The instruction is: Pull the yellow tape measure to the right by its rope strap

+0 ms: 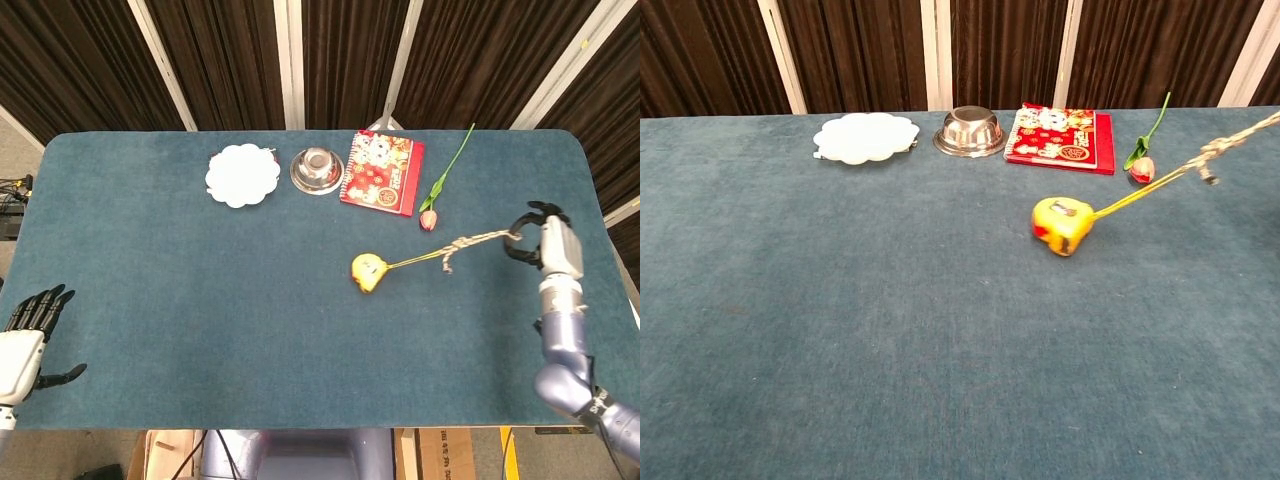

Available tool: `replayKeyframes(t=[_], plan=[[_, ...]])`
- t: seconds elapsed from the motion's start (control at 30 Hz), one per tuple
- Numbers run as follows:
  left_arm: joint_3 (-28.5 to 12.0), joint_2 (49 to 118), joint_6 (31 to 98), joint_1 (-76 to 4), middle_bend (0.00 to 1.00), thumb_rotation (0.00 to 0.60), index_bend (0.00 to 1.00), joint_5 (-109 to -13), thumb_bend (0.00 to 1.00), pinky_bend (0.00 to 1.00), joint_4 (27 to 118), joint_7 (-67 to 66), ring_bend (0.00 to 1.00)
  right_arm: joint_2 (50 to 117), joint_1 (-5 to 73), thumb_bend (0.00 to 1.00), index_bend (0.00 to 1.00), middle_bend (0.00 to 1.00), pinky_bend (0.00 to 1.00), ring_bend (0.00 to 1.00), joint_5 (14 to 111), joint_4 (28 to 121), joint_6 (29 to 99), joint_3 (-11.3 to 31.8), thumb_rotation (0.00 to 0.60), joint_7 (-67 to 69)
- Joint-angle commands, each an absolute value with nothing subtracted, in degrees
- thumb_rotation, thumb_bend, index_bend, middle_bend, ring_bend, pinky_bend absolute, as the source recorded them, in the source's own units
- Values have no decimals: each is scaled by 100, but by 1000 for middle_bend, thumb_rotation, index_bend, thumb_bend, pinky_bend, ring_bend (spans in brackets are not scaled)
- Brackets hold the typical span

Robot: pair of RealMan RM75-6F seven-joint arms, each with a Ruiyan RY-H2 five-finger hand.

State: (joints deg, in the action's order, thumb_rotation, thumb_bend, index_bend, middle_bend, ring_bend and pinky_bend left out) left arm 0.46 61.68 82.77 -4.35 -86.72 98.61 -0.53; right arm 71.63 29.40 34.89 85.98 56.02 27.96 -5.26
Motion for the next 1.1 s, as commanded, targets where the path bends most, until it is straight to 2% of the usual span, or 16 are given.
replayKeyframes(t=[0.03, 0.57, 0.6, 0.67, 0.73, 0.8, 0.83, 1.0, 1.1], plan=[[47, 6173, 8297, -428, 0, 600, 0, -8686, 0, 0, 9858, -64, 0, 6978, 2824, 468, 639, 193, 0, 0, 3410, 8438, 5528, 2839, 600, -360], [46, 6188, 8361, -409, 0, 600, 0, -8735, 0, 0, 9857, -102, 0, 6422, 2494, 468, 626, 193, 0, 0, 3359, 8013, 5239, 2914, 600, 303], [43, 6188, 8366, -409, 0, 600, 0, -8736, 0, 0, 9856, -104, 0, 6413, 2491, 468, 604, 193, 0, 0, 3385, 8032, 5228, 2897, 600, 311], [42, 6189, 8379, -405, 0, 600, 0, -8743, 0, 0, 9854, -105, 0, 6405, 2472, 468, 495, 174, 0, 0, 3484, 8096, 5244, 2828, 600, 314], [41, 6189, 8393, -400, 0, 600, 0, -8752, 0, 0, 9852, -102, 0, 6409, 2458, 469, 228, 86, 0, 0, 3600, 8147, 5281, 2757, 600, 312], [40, 6186, 8415, -394, 0, 600, 0, -8769, 0, 0, 9847, -97, 0, 6401, 2443, 469, 50, 17, 0, 0, 3712, 8219, 5299, 2664, 600, 284], [42, 6184, 8421, -391, 0, 600, 0, -8774, 0, 0, 9848, -92, 0, 6390, 2435, 470, 7, 2, 0, 0, 3758, 8262, 5305, 2626, 600, 271], [64, 6150, 8461, -373, 0, 600, 0, -8837, 0, 0, 9876, -16, 0, 6314, 2279, 474, 0, 0, 0, 0, 4207, 8745, 5560, 2487, 600, 378], [152, 6126, 8590, -339, 0, 600, 0, -9117, 0, 0, 9892, -28, 0, 6192, 1825, 470, 0, 0, 0, 0, 5471, 9669, 6149, 2057, 600, 581]])
